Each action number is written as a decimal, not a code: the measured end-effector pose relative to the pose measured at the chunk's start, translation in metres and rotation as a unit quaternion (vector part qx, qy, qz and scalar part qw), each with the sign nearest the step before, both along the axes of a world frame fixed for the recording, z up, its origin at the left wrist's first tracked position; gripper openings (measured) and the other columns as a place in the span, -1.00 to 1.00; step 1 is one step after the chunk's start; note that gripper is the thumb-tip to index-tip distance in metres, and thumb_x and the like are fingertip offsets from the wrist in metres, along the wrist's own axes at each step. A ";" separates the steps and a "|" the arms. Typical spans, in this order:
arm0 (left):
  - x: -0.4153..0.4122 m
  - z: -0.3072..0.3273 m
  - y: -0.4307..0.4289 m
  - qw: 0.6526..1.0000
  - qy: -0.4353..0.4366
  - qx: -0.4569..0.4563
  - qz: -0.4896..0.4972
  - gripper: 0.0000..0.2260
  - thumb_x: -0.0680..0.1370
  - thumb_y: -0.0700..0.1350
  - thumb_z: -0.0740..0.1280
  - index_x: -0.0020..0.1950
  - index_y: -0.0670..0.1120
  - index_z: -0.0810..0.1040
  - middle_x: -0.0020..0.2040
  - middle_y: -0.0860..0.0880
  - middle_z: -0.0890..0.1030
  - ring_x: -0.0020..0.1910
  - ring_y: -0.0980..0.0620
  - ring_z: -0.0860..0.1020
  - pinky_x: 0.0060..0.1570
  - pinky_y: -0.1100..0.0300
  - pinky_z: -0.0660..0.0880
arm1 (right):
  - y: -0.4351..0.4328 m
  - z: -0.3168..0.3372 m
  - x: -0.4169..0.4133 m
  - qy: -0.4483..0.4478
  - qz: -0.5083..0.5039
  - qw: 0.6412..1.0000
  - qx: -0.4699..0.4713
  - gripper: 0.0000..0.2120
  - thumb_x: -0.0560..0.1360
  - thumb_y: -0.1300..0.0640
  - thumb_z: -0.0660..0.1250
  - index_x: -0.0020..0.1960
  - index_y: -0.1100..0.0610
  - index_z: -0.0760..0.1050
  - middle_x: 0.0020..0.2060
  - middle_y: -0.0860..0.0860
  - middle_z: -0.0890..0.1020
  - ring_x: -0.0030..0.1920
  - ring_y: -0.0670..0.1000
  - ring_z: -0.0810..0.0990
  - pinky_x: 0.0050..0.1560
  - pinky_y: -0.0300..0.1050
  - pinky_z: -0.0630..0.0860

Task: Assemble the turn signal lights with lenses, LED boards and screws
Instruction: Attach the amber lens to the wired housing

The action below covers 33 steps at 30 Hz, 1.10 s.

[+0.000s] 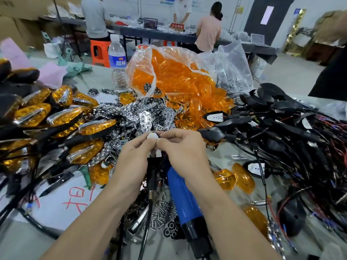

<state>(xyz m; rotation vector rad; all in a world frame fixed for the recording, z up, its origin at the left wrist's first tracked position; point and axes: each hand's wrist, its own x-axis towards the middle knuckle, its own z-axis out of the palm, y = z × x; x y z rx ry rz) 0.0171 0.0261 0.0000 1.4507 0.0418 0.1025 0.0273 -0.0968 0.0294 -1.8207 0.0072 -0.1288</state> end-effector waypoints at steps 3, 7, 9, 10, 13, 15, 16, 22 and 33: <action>0.004 0.000 0.005 0.999 -0.003 0.021 0.036 -0.79 0.65 0.03 0.30 0.08 0.25 0.73 -0.01 0.12 0.76 0.00 0.11 0.71 -0.06 0.09 0.59 | 0.007 0.006 0.014 0.037 0.009 0.999 0.009 -0.84 0.38 0.18 0.49 -0.25 -0.09 0.72 -0.29 -0.11 0.74 -0.22 -0.09 0.70 -0.06 0.10 0.68; 0.007 0.000 0.010 0.997 0.048 -0.018 0.060 -0.74 0.68 -0.07 0.27 0.02 0.14 0.76 -0.24 -0.01 0.69 -0.36 -0.04 0.63 -0.40 0.11 0.54 | 0.007 0.012 0.053 0.016 -0.073 0.995 -0.058 -0.79 0.57 0.15 0.35 -0.15 -0.02 0.72 -0.17 -0.12 0.76 -0.17 -0.16 0.67 -0.10 -0.05 0.64; 0.008 0.001 0.013 0.995 0.061 -0.037 0.066 -0.74 0.69 -0.09 0.28 -0.01 0.09 0.76 -0.29 -0.02 0.66 -0.41 -0.03 0.61 -0.46 0.17 0.51 | 0.003 0.016 0.070 0.034 -0.004 0.971 -0.236 -0.75 0.55 0.26 0.39 0.13 0.01 0.71 0.10 -0.05 0.74 0.10 -0.05 0.67 0.17 -0.02 0.63; 0.009 0.001 0.014 0.995 0.061 -0.035 0.068 -0.75 0.68 -0.08 0.29 -0.01 0.09 0.77 -0.29 -0.02 0.67 -0.41 -0.04 0.62 -0.46 0.18 0.51 | 0.002 0.017 0.076 0.044 0.034 0.952 -0.302 -0.71 0.54 0.26 0.41 0.22 0.04 0.69 0.19 0.00 0.71 0.19 0.03 0.65 0.27 0.00 0.59; 0.008 0.003 0.013 0.996 0.052 -0.009 0.070 -0.78 0.68 0.00 0.31 0.00 0.18 0.76 -0.28 -0.02 0.70 -0.39 -0.05 0.66 -0.43 0.15 0.53 | 0.001 0.019 0.084 0.054 0.071 0.936 -0.342 -0.71 0.51 0.14 0.52 0.23 0.07 0.69 0.17 0.03 0.71 0.20 0.06 0.65 0.31 0.00 0.57; 0.006 0.003 0.011 0.997 0.045 0.008 0.069 -0.79 0.67 0.04 0.31 0.00 0.22 0.75 -0.21 -0.07 0.73 -0.36 -0.06 0.65 -0.39 0.10 0.56 | 0.000 0.017 0.088 0.055 0.074 0.937 -0.336 -0.72 0.49 0.10 0.55 0.19 0.09 0.70 0.12 0.05 0.72 0.16 0.07 0.66 0.27 0.04 0.59; 0.005 0.003 0.010 0.997 0.040 0.012 0.067 -0.79 0.67 0.05 0.31 0.01 0.23 0.75 -0.17 -0.11 0.73 -0.36 -0.07 0.64 -0.39 0.10 0.55 | -0.001 0.017 0.090 0.051 0.076 0.934 -0.345 -0.73 0.49 0.09 0.55 0.17 0.09 0.70 0.11 0.05 0.72 0.14 0.07 0.67 0.25 0.05 0.61; -0.002 0.006 0.010 0.997 0.034 0.014 0.062 -0.78 0.67 0.03 0.31 -0.01 0.17 0.75 -0.24 -0.09 0.71 -0.39 -0.06 0.63 -0.46 0.14 0.52 | 0.001 0.025 0.075 0.003 0.009 0.913 -0.409 -0.74 0.46 0.17 0.57 -0.30 -0.06 0.59 -0.06 -0.01 0.74 -0.02 0.07 0.70 0.05 0.06 0.68; -0.005 0.006 -0.002 0.989 -0.051 0.114 0.073 -0.73 0.65 0.00 0.33 -0.15 0.29 0.71 -0.23 0.13 0.70 -0.30 0.26 0.56 -0.26 0.32 0.50 | -0.018 -0.005 -0.041 -0.133 -0.035 0.988 0.064 -0.75 0.58 0.33 0.35 -0.13 0.01 0.43 -0.17 -0.09 0.67 -0.17 -0.20 0.65 -0.12 -0.09 0.65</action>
